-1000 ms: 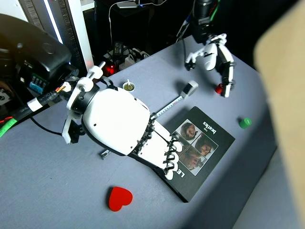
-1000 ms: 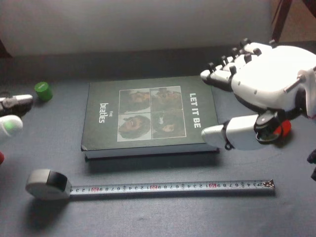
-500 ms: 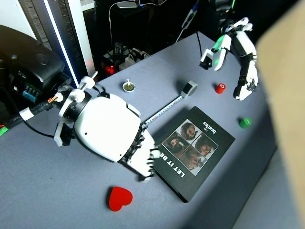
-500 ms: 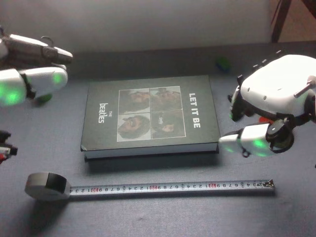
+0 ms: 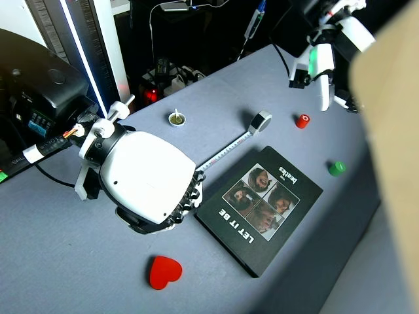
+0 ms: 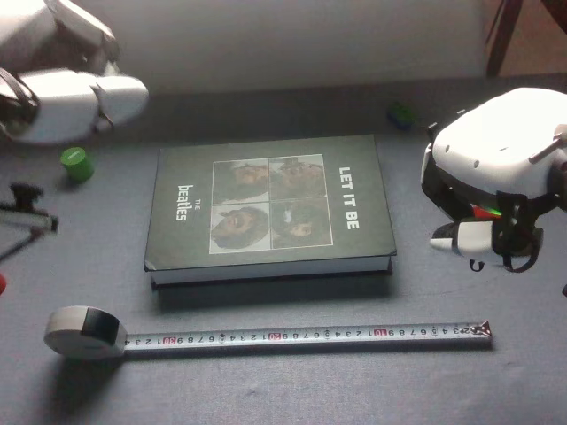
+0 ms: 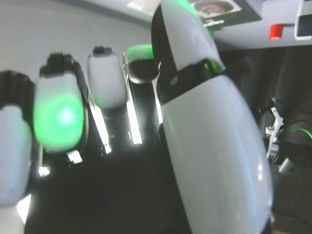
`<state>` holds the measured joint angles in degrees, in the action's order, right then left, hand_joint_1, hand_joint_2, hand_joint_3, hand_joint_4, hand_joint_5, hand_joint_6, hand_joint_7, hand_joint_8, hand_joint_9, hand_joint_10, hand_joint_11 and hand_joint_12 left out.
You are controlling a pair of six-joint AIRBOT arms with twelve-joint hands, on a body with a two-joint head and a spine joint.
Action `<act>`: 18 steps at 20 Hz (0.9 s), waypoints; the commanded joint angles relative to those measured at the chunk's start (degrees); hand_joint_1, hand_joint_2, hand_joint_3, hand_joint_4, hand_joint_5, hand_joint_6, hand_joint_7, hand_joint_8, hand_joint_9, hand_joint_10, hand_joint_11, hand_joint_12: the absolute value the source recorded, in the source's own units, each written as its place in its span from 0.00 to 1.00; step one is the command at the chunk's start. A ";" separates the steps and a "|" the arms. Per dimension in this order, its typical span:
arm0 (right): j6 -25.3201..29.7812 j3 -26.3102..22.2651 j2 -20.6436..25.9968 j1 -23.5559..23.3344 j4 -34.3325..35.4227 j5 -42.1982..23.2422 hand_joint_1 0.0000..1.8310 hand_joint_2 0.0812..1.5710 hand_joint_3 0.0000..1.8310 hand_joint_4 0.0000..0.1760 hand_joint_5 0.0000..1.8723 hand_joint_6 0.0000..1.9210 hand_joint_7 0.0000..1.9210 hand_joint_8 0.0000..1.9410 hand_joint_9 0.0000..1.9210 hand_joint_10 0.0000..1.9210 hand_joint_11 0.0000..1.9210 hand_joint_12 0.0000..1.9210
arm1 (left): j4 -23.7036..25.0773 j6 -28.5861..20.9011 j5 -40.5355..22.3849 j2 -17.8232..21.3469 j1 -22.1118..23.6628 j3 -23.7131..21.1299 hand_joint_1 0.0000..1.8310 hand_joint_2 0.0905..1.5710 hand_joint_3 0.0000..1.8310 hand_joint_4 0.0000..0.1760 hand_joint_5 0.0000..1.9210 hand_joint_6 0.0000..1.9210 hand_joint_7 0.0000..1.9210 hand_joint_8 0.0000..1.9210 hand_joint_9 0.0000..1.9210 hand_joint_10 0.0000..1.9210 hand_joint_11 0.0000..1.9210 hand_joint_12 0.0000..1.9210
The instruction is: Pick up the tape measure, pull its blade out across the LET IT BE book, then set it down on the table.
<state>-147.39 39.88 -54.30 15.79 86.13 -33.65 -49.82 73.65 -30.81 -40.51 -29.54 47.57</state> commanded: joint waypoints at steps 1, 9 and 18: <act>0.23 -0.56 0.38 -1.07 -3.02 -1.14 0.52 0.83 0.01 0.00 0.62 1.00 0.74 1.00 0.83 1.00 0.93 1.00 | -2.01 3.64 -5.15 -0.02 1.52 -0.77 0.42 0.82 0.00 0.99 0.70 1.00 0.78 1.00 0.84 1.00 0.88 1.00; 0.26 -0.93 -0.26 -1.90 -1.99 -1.49 0.52 0.83 0.00 0.00 0.63 1.00 0.74 1.00 0.84 1.00 0.93 1.00 | -29.10 45.83 -18.15 -6.38 8.20 -11.64 0.41 0.84 0.00 1.00 0.69 1.00 0.80 1.00 0.85 1.00 0.90 1.00; 0.51 -1.98 -0.39 -2.95 -1.93 -1.59 0.53 0.83 0.00 0.31 0.64 1.00 0.74 1.00 0.84 1.00 0.93 1.00 | -31.62 45.64 -35.25 -15.12 6.76 -15.82 0.42 0.84 0.00 1.00 0.69 1.00 0.80 1.00 0.86 1.00 0.90 1.00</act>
<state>-146.98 38.00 -54.87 13.41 87.22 -34.04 -86.39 119.66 -63.29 -55.48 -23.44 31.73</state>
